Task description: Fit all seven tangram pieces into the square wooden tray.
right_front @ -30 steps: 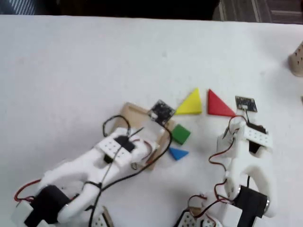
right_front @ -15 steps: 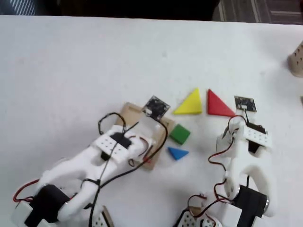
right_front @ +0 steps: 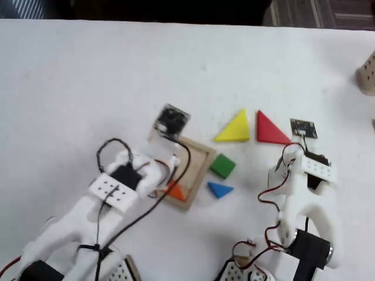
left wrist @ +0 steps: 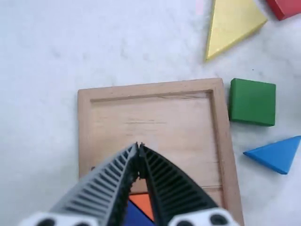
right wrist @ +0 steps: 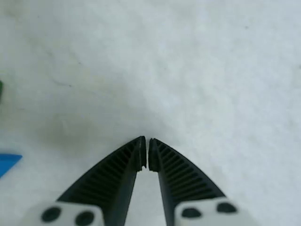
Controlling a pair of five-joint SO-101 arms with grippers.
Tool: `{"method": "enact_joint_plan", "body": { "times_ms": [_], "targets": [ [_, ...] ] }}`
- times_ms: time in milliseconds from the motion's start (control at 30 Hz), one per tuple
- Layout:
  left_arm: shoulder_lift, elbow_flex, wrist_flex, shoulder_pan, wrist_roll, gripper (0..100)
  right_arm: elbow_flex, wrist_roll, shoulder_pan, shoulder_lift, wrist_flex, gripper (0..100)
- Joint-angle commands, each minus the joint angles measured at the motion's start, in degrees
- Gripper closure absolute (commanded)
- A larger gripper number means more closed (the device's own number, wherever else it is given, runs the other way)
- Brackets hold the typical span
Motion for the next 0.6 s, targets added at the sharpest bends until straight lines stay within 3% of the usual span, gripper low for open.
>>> {"method": "enact_joint_plan", "body": {
  "times_ms": [0,267,567],
  "targets": [
    [-1.19,-0.53,-1.23,-1.45,0.88,98,-0.35,0.35,-0.66,-2.07,-0.13,97.8],
    [14.02,-5.36,-5.01,-1.27,0.97,98,-0.35,0.35,-0.66,-2.07,-0.13,97.8],
    [15.6,-5.45,-2.37,0.75,0.53,98,-0.35,0.35,-0.57,-2.07,-0.13,97.8]
  ]
}}
